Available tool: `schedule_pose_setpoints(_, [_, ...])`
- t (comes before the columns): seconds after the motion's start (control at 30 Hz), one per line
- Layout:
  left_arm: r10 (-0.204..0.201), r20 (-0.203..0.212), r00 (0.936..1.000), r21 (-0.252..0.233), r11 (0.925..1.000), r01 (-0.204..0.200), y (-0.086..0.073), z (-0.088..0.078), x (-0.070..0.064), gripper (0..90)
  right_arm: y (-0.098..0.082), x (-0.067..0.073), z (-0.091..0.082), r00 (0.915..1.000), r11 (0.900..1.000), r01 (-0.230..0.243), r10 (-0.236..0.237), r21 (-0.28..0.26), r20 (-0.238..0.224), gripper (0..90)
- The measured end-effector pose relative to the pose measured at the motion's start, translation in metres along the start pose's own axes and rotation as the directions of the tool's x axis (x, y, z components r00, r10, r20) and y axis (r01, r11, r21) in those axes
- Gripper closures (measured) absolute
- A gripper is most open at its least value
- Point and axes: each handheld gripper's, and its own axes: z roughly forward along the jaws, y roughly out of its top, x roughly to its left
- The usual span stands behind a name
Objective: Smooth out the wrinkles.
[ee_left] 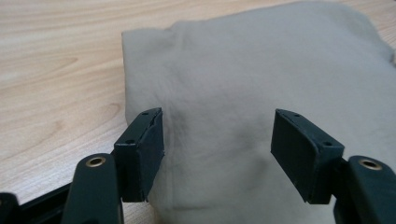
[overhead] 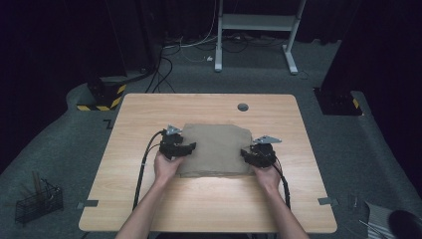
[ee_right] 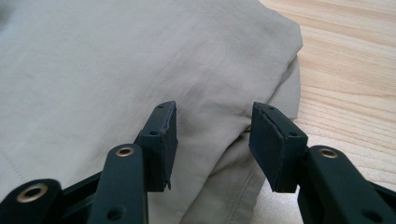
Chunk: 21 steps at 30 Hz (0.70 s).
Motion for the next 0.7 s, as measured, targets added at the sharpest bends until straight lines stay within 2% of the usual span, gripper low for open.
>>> schedule_pose_setpoints(0.37, [0.012,0.007,0.9999,-0.052,0.9986,-0.011,0.005,-0.023,-0.002,34.8,0.001,0.000,-0.017,0.9999,0.999,-0.003,0.003,-0.044,-0.013,51.3])
schedule_pose_setpoints(0.7, [0.011,0.017,0.9998,-0.062,0.9980,-0.010,0.002,-0.035,-0.004,34.8,-0.003,-0.002,-0.031,0.9997,0.997,-0.013,0.012,-0.077,-0.023,51.2])
